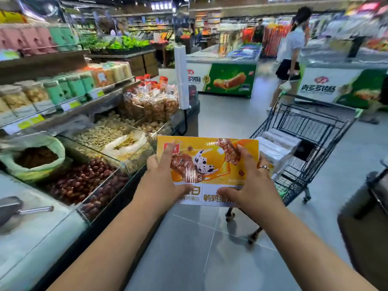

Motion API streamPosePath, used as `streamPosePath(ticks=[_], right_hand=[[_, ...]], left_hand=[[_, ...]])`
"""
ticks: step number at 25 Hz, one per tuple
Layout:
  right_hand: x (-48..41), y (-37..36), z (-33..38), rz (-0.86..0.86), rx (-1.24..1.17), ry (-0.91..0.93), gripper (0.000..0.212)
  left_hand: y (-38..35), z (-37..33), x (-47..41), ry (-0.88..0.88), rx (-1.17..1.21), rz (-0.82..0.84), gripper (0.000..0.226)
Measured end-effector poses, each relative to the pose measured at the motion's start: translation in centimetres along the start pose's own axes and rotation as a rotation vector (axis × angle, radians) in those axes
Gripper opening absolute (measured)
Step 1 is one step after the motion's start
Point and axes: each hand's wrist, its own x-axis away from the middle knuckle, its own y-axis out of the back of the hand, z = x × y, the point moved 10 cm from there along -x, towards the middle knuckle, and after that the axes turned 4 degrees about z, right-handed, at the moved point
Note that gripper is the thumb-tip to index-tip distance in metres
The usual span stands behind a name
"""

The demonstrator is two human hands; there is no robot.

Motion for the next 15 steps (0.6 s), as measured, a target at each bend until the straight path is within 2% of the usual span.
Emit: streamPosePath(ticks=[8, 15], right_hand=[[-10.4, 5.1, -9.5, -0.056, 0.026, -0.110, 0.110], [-18.3, 8.0, -17.3, -0.127, 0.050, -0.307, 0.113]], left_hand=[[-7.1, -7.4, -12.7, -0.033, 0.057, 0.080, 0.118], [-13.1, -12.4, -25.1, -0.125, 0.071, 0.183, 0.119]])
